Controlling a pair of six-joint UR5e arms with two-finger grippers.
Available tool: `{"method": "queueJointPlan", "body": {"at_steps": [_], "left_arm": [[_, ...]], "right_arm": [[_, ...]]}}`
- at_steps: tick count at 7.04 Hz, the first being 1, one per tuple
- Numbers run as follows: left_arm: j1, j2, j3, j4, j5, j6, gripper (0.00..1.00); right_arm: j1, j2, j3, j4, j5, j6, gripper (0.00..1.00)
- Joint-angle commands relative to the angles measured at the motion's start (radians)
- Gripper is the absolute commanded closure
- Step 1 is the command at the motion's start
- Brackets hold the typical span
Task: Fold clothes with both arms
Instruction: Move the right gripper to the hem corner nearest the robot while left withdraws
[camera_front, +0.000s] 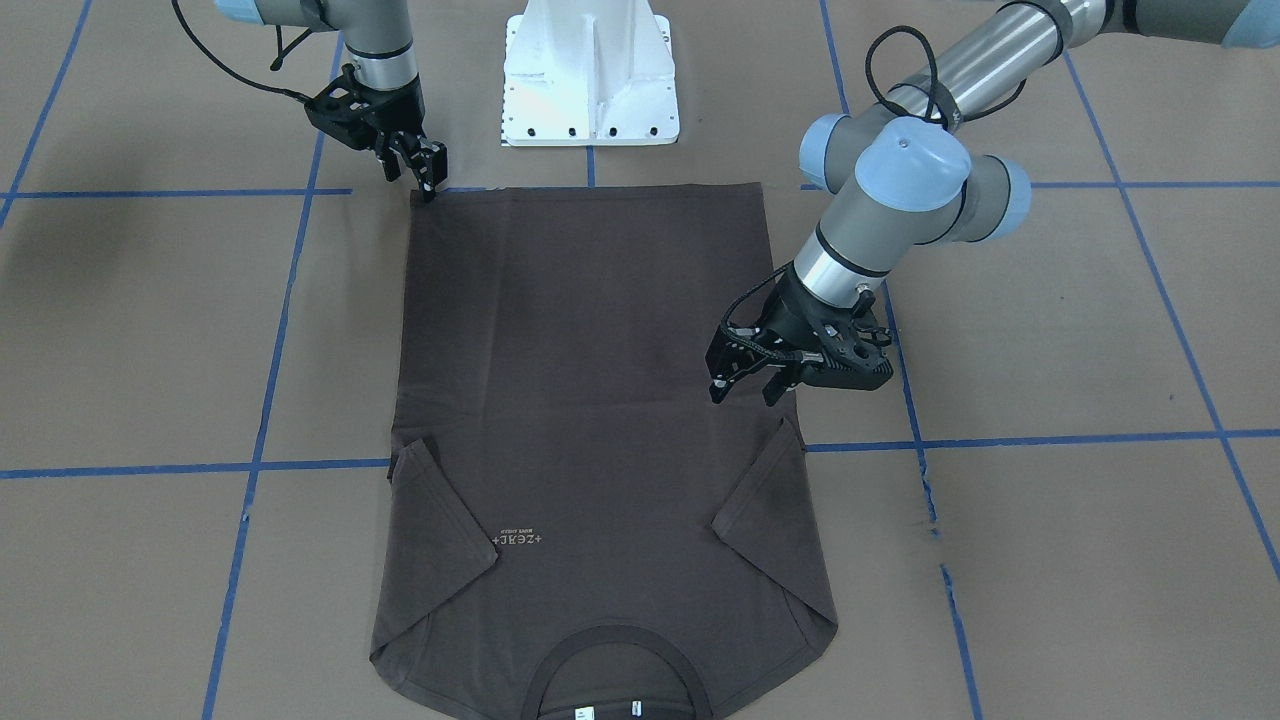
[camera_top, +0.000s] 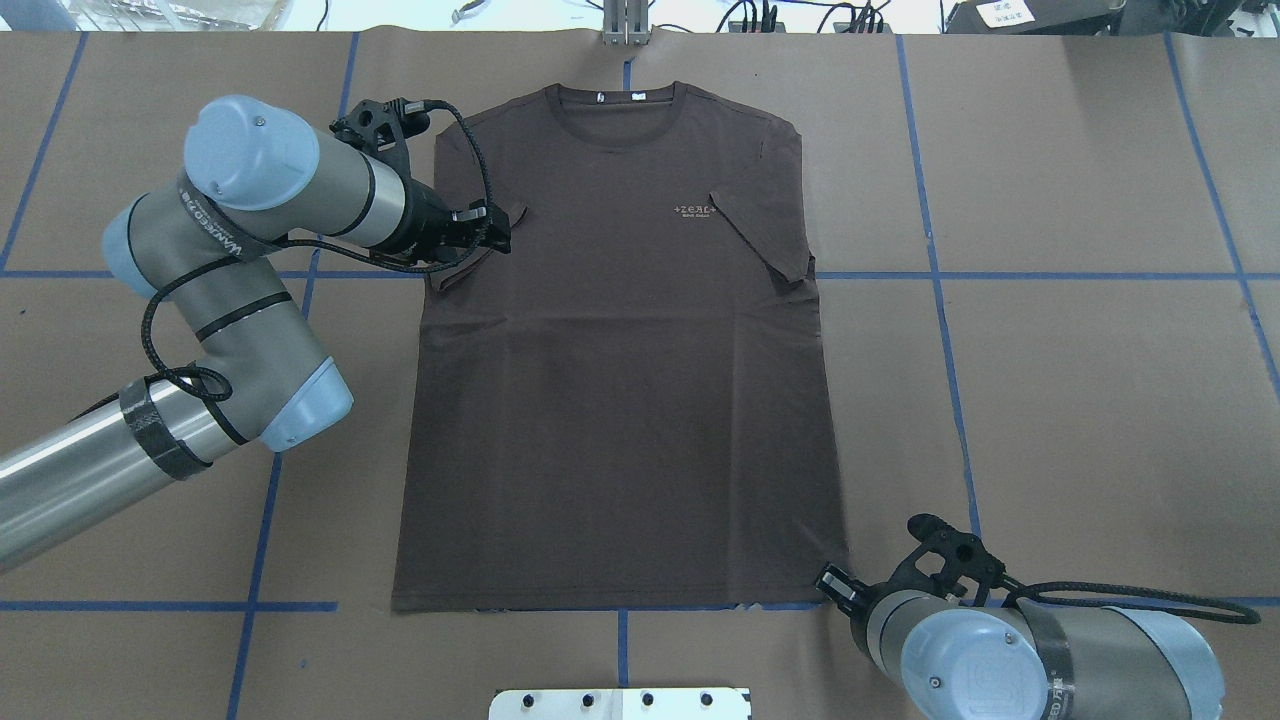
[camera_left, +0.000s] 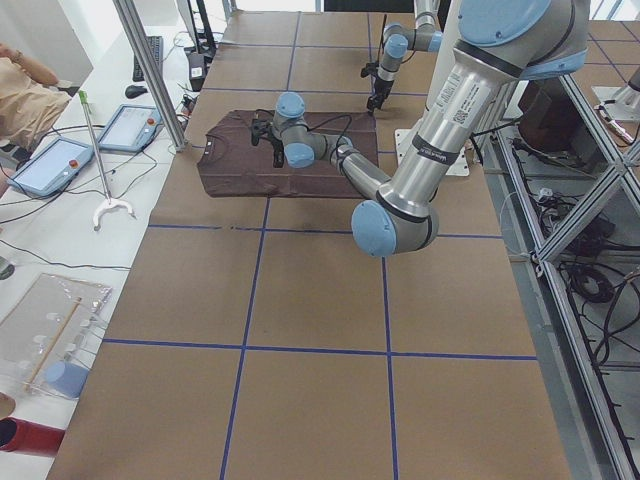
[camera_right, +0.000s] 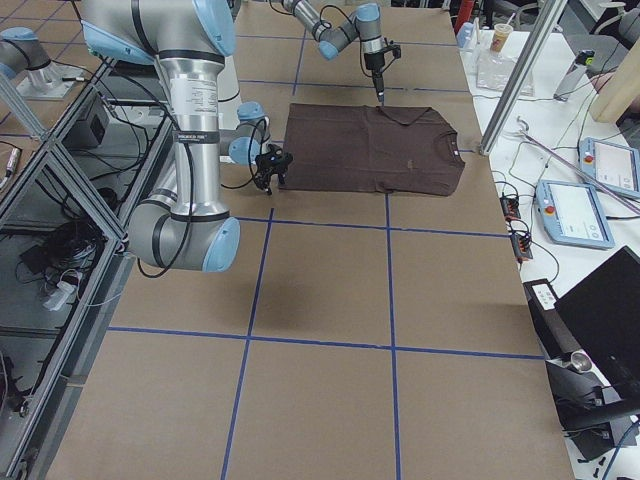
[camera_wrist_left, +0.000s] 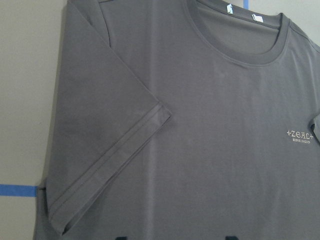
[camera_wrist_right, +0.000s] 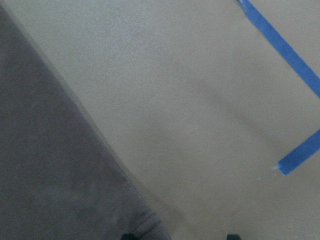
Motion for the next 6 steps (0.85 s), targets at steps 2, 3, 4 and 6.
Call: {"method": "queueJointPlan", "body": {"at_steps": [2, 3, 4, 6], "left_arm": [[0.0, 0.001, 0.003, 0.0, 0.002, 0.001, 0.27], [0.002, 0.008, 0.006, 0.0, 0.002, 0.004, 0.27], [0.002, 0.01, 0.006, 0.0, 0.002, 0.007, 0.27], [0.005, 0.027, -0.041, 0.008, 0.002, -0.052, 0.27]], "right_arm": [[0.002, 0.01, 0.0, 0.001, 0.004, -0.007, 1.0], [0.008, 0.01, 0.002, 0.001, 0.008, -0.013, 1.0], [0.019, 0.021, 0.007, -0.001, 0.014, -0.013, 1.0], [0.03, 0.03, 0.04, 0.001, 0.017, -0.013, 1.0]]}}
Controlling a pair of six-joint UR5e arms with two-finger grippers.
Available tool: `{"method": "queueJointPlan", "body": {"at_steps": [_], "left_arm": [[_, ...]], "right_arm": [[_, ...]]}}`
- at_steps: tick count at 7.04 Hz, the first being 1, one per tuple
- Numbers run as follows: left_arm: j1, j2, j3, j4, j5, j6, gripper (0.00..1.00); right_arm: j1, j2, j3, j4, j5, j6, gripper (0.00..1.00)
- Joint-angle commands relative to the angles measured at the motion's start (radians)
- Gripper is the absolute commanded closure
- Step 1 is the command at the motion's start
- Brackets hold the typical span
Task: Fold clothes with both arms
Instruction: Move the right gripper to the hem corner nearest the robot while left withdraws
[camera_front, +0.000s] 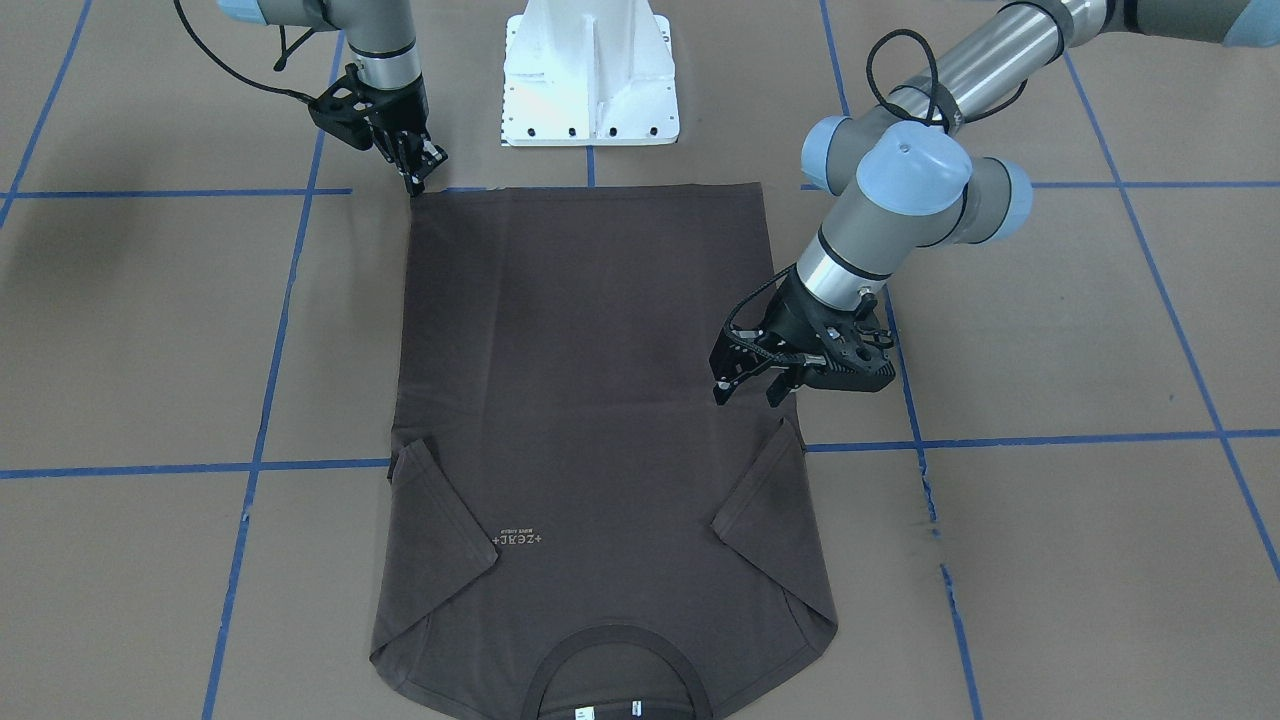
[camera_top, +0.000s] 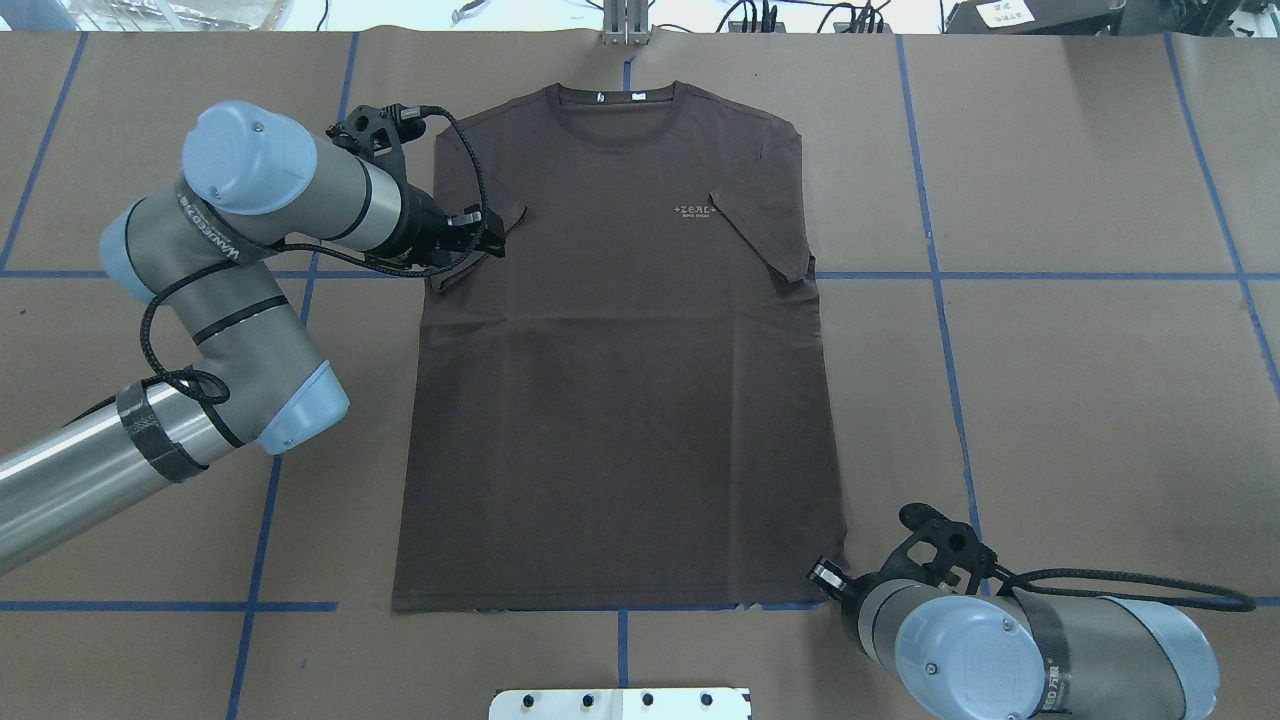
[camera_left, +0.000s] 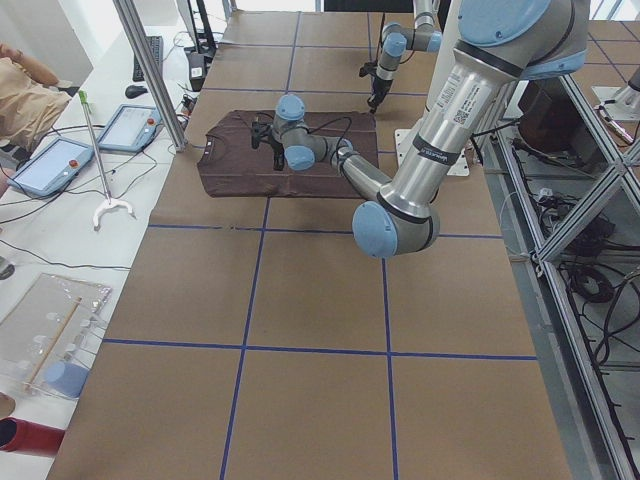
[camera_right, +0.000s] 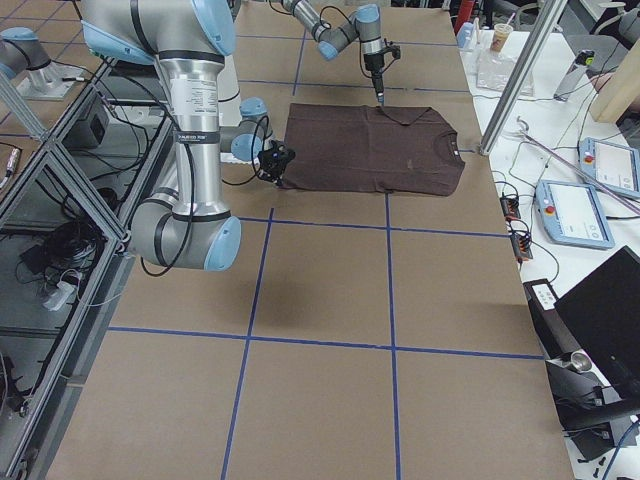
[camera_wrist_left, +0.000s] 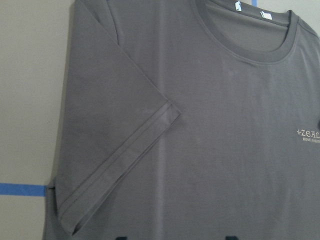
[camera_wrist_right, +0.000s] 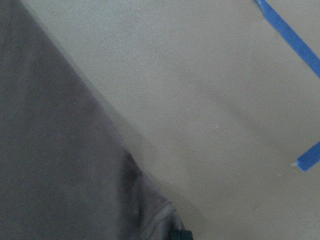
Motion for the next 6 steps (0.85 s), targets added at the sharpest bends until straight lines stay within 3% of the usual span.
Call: {"method": "queueJointPlan", "body": {"at_steps": [1, 3, 4, 5, 6], "left_arm": [[0.072, 0.091, -0.143, 0.006, 0.036, -0.173, 0.27], [0.286, 0.3, -0.452, 0.044, 0.244, -0.394, 0.27], [0.4, 0.394, -0.56, 0.112, 0.364, -0.454, 0.27], [0.483, 0.456, -0.601, 0.147, 0.444, -0.514, 0.27], [0.528, 0.476, -0.602, 0.15, 0.463, -0.56, 0.27]], "right_arm": [[0.009, 0.004, 0.032, 0.001, 0.003, 0.0, 1.0], [0.01, 0.001, 0.053, 0.0, 0.003, 0.0, 1.0], [0.012, 0.003, 0.055, -0.001, 0.003, 0.0, 1.0], [0.012, -0.002, 0.053, -0.001, 0.003, 0.0, 1.0], [0.012, -0.005, 0.053, -0.001, 0.001, 0.0, 1.0]]}}
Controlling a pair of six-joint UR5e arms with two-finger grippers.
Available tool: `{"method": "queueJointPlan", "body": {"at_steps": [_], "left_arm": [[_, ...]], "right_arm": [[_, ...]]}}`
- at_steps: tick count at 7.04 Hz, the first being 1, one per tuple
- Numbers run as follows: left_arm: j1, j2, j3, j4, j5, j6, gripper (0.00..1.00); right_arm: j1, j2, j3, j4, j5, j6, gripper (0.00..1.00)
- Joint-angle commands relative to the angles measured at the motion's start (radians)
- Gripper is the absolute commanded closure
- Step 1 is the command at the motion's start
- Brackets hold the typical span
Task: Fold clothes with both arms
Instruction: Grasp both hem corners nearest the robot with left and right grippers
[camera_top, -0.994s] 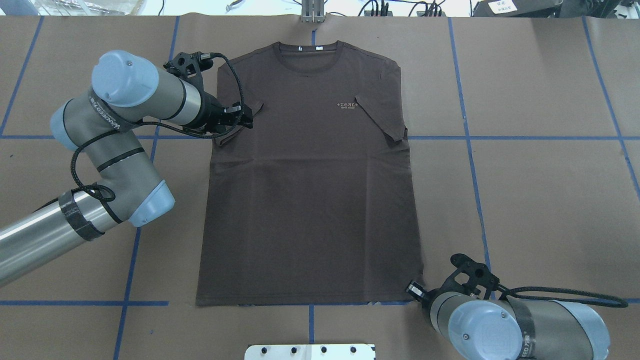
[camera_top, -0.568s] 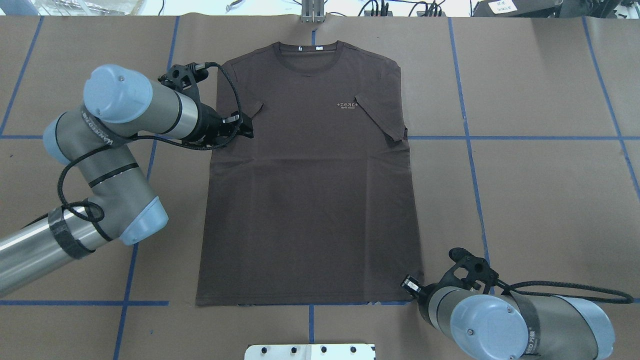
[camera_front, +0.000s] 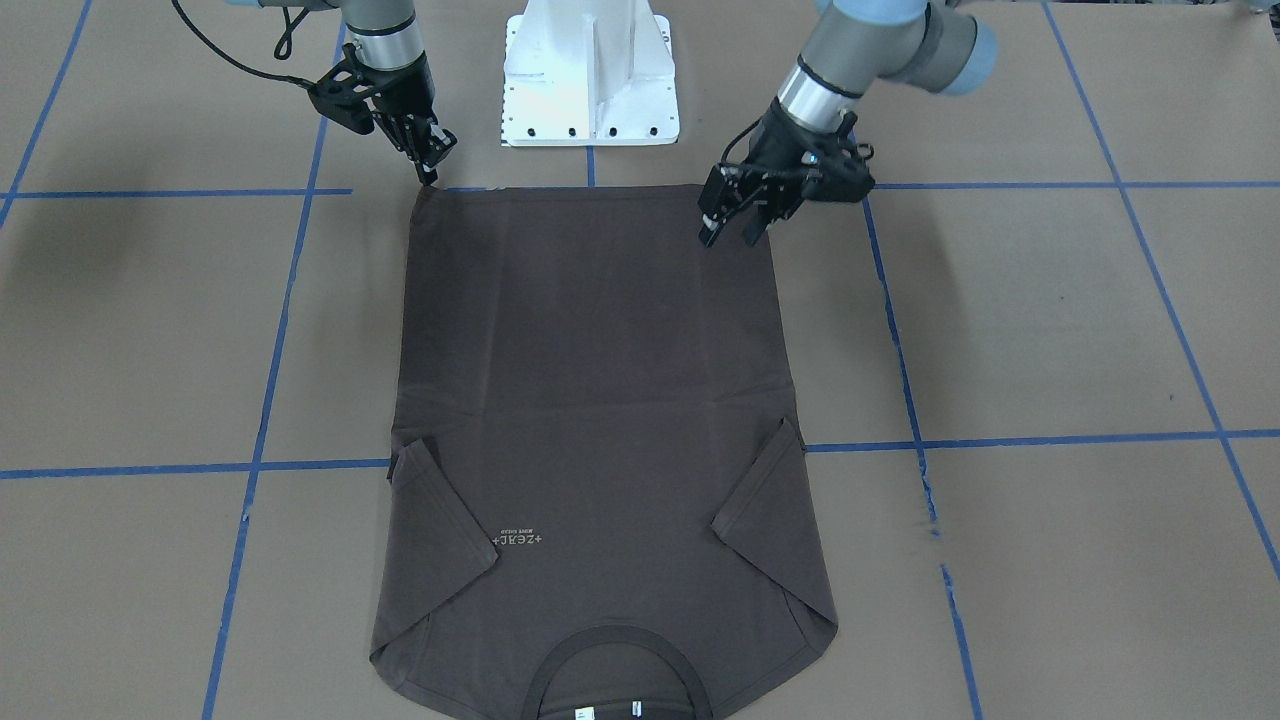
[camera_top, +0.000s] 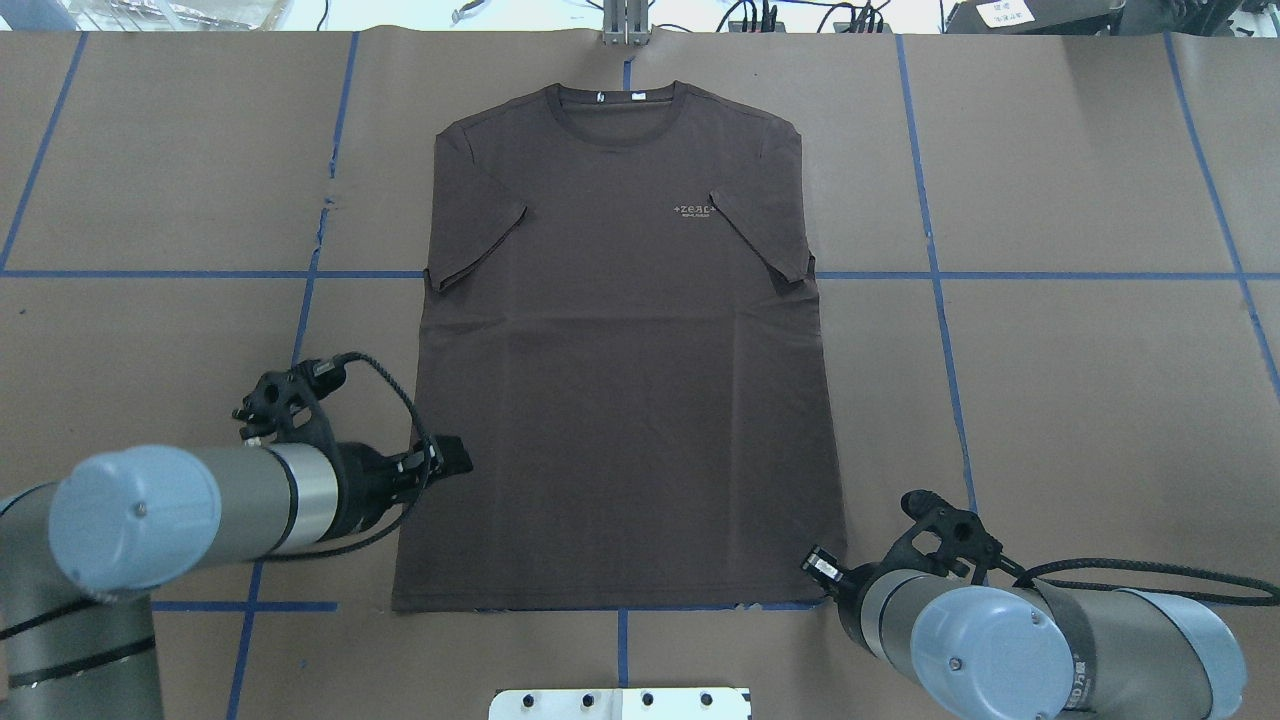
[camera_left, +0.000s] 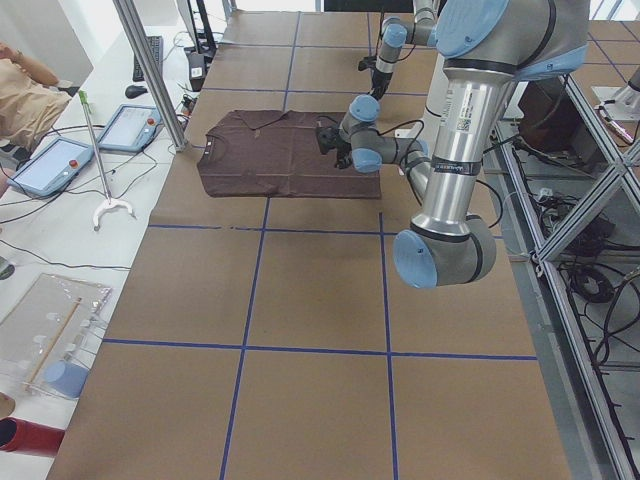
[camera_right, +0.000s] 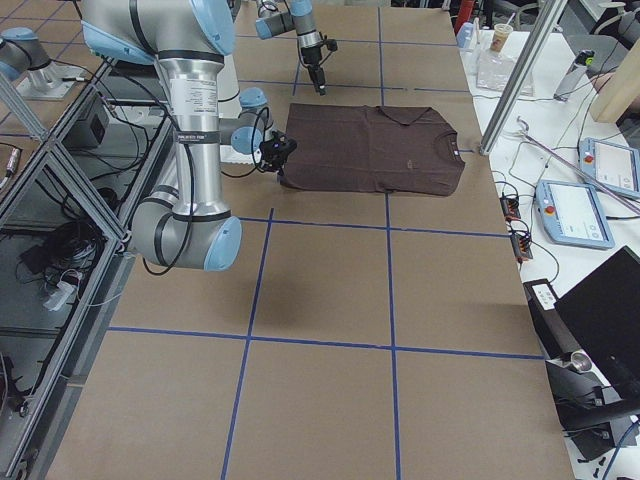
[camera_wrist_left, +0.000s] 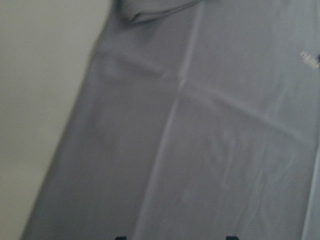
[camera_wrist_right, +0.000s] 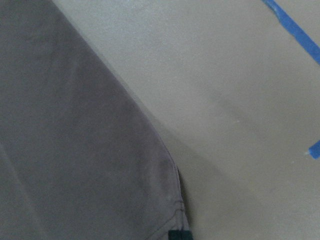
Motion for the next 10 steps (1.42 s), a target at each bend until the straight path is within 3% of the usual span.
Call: {"method": "queueJointPlan", "body": {"at_steps": [1, 4, 10], "left_arm": [[0.141, 0.098, -0.034, 0.027, 0.123, -0.095, 0.27], [0.199, 0.082, -0.015, 0.14, 0.139, -0.126, 0.3], [0.207, 0.048, 0.043, 0.153, 0.139, -0.125, 0.44]], "right_arm": [[0.0, -0.002, 0.001, -0.003, -0.001, 0.0, 1.0], [0.0, 0.001, 0.001, -0.008, -0.003, 0.002, 1.0], [-0.001, -0.004, -0.001, -0.008, -0.003, 0.0, 1.0]]}}
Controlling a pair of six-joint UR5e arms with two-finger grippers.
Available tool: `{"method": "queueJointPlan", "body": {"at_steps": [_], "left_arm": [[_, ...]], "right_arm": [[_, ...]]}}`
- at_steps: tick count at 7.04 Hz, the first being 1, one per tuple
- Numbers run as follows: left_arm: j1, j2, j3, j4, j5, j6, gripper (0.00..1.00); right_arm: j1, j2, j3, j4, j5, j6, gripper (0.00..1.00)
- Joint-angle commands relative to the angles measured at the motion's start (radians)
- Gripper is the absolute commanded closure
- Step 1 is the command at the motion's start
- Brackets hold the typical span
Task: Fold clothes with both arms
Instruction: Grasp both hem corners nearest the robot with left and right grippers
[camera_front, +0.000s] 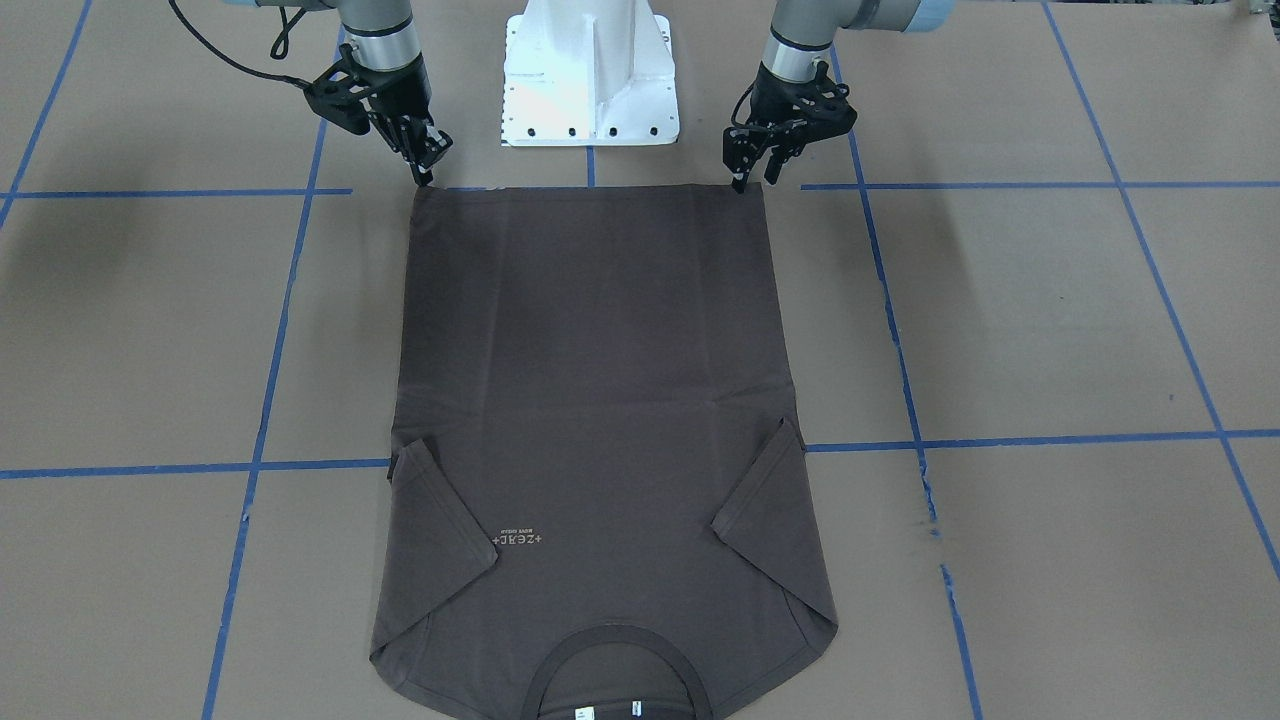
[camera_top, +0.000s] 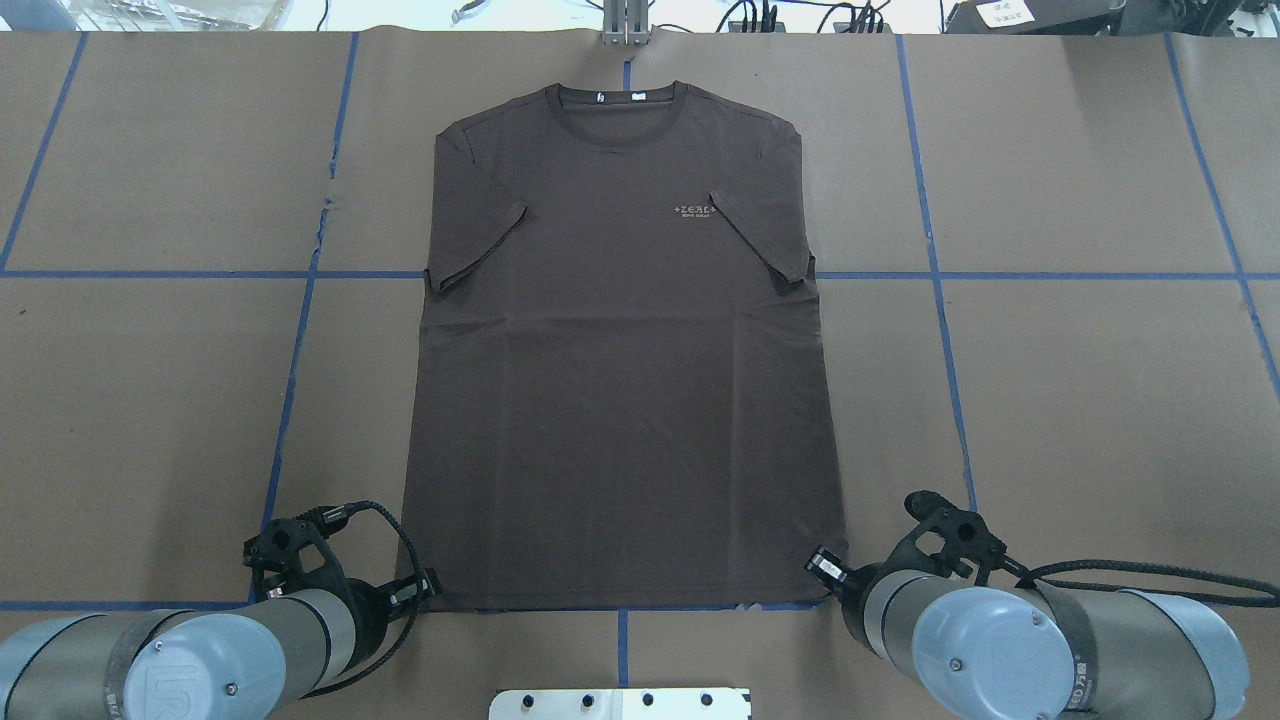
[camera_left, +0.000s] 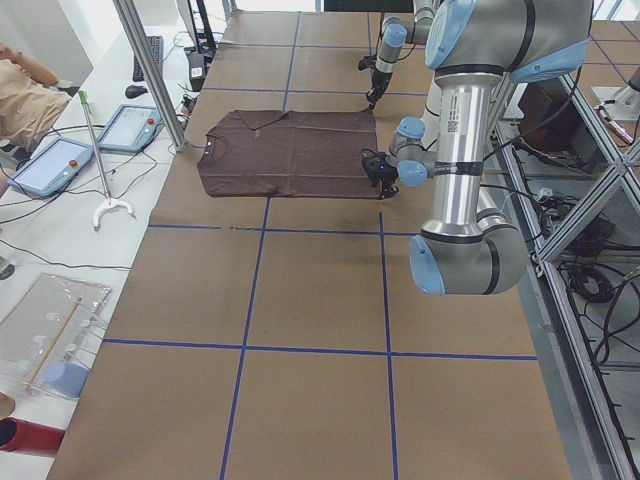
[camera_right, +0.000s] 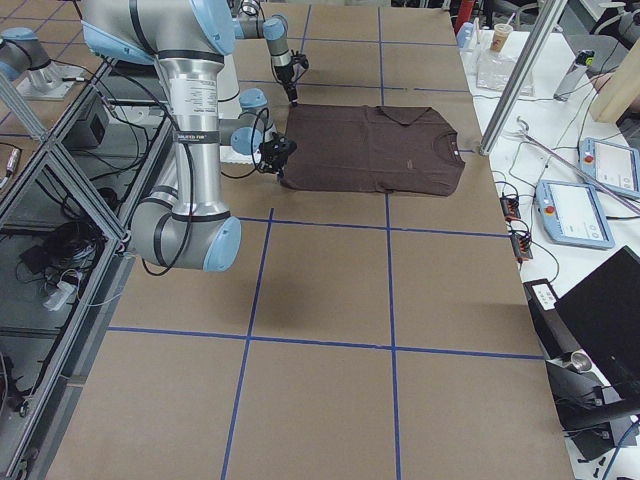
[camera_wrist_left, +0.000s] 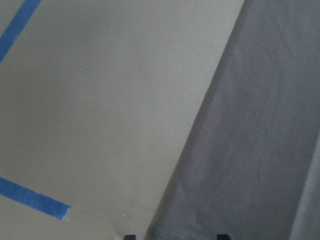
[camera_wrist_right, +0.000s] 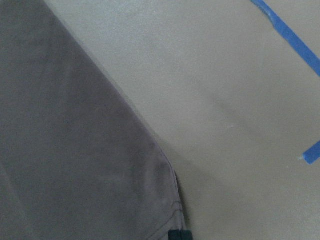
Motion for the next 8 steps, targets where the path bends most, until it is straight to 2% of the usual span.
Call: {"method": "queueJointPlan", "body": {"at_steps": [1, 2, 3, 6, 8], "left_arm": [[0.0, 0.005, 0.007, 0.001, 0.0, 0.0, 0.56], [0.0, 0.006, 0.007, 0.002, 0.0, 0.0, 0.74], [-0.001, 0.006, 0.003, 0.002, 0.0, 0.002, 0.98], [-0.001, 0.0, -0.037, 0.028, -0.003, 0.005, 1.0], [0.0, -0.001, -0.185, 0.137, -0.006, 0.003, 1.0]], "right_arm": [[0.0, 0.0, -0.001, 0.0, 0.0, -0.001, 1.0], [0.0, 0.002, -0.001, 0.0, 0.0, 0.001, 1.0], [0.0, 0.0, -0.001, 0.0, 0.0, 0.001, 1.0], [0.003, 0.002, 0.005, 0.0, 0.0, 0.001, 1.0], [0.0, -0.017, 0.04, -0.006, 0.0, 0.006, 1.0]]}}
